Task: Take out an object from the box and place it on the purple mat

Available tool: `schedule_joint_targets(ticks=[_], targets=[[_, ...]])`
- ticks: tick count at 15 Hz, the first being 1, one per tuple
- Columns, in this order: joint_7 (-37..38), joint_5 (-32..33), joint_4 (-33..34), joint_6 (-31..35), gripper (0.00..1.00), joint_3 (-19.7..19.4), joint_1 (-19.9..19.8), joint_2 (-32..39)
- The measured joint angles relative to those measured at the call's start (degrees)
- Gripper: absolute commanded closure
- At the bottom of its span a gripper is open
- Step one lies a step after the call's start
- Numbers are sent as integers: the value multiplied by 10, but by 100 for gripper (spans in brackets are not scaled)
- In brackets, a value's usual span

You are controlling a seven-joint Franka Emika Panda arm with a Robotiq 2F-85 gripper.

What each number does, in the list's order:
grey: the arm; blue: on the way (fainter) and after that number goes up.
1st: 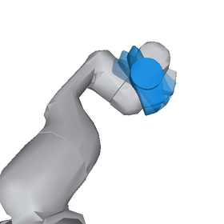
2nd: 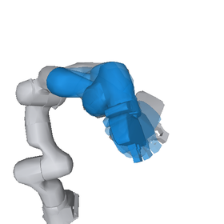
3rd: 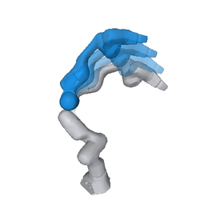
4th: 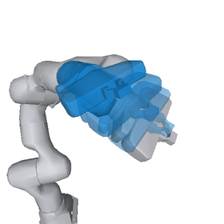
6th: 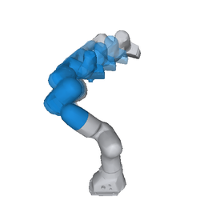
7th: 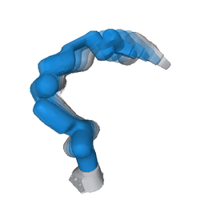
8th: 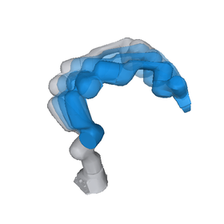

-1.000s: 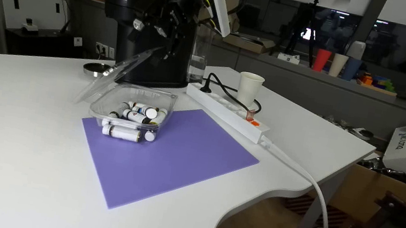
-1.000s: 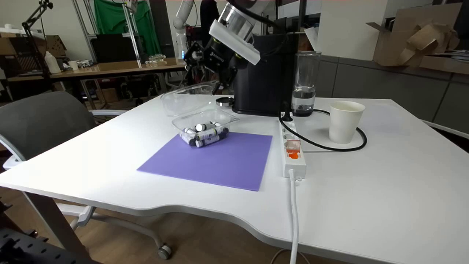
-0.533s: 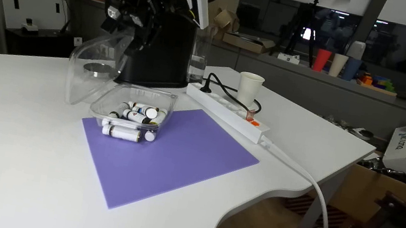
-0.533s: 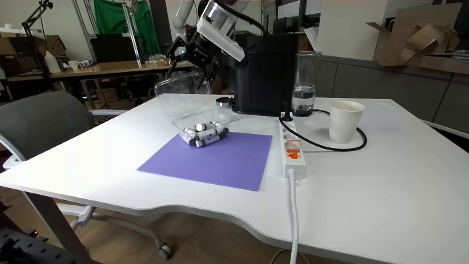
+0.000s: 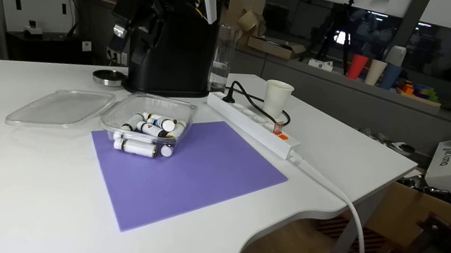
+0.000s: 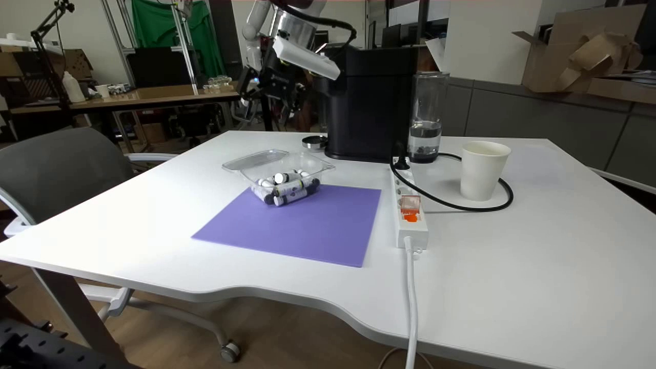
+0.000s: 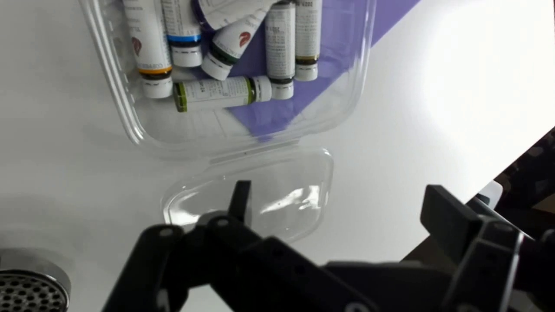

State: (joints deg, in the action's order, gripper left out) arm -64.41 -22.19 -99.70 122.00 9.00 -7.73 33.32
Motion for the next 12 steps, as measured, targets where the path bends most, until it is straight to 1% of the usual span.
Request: schedule_joint_targets(ticks=[3, 5, 9, 12], targets=[[30, 51, -19, 48, 0, -24, 17, 2], [74, 92, -35, 85, 0, -41, 31, 5], [207, 162, -68, 144, 0, -66, 63, 12], [325, 221, -79, 146, 0, -84, 92, 12]])
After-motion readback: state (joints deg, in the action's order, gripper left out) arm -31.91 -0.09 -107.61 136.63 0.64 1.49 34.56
